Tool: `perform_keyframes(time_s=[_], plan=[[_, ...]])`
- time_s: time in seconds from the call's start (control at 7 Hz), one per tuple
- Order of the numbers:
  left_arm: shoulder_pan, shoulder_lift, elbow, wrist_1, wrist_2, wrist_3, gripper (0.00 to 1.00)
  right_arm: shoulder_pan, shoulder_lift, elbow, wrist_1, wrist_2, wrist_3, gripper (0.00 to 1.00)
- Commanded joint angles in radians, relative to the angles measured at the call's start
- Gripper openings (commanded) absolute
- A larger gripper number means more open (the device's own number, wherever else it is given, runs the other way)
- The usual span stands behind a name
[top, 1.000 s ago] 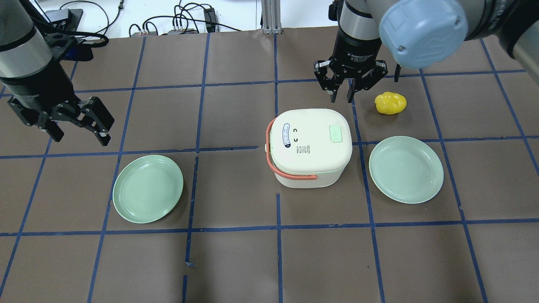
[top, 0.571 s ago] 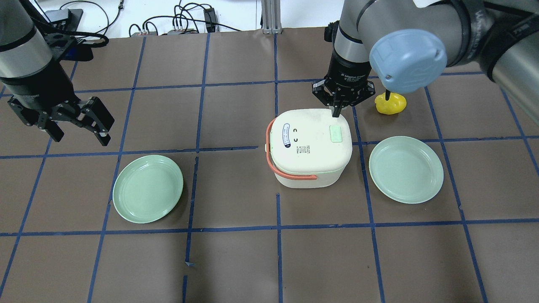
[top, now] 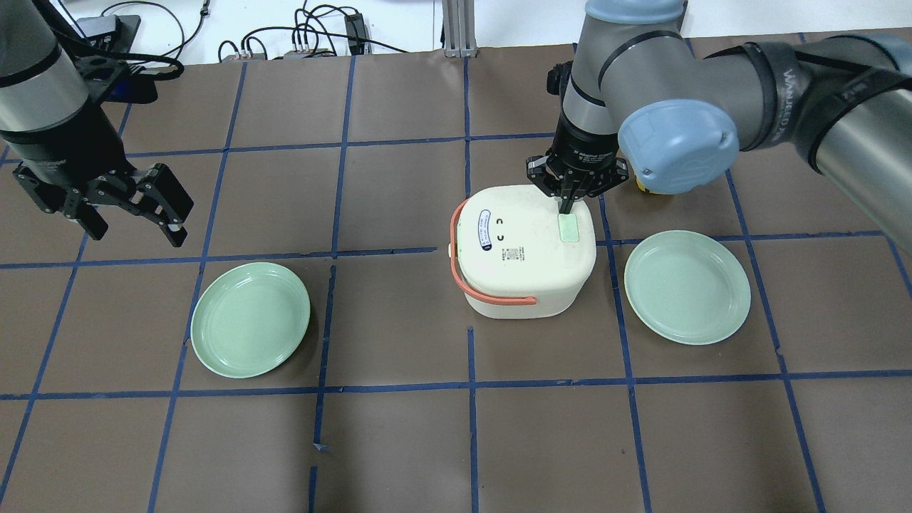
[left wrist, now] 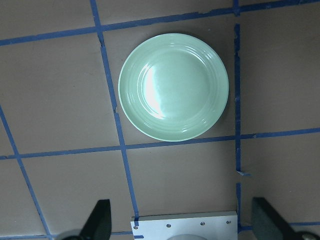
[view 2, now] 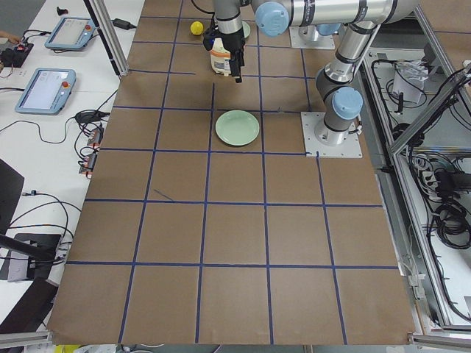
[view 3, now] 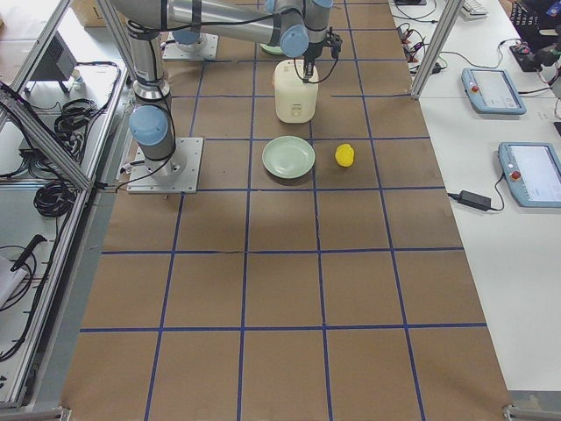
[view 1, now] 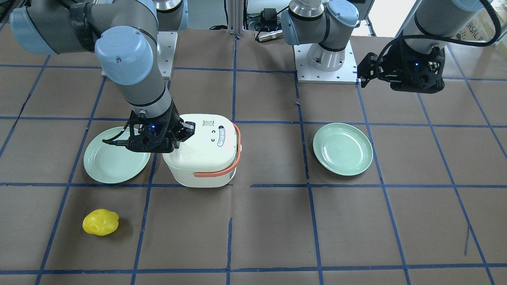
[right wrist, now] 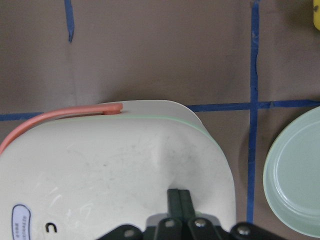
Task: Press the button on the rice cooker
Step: 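Press the green button on the rice cooker lid with the right gripper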
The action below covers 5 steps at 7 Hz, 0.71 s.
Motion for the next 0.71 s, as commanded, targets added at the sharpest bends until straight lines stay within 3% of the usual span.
perform_keyframes(time_s=[0.0, 0.57], plan=[[0.0, 0.0, 0.0, 0.0, 0.0, 0.0, 1.0, 0.0, -0.009, 0.003, 0.003, 0.005, 0.018, 0.03], [0.0, 0.0, 0.0, 0.0, 0.0, 0.0, 1.0, 0.0, -0.03, -0.026, 0.072, 0.0, 0.022, 0.03]])
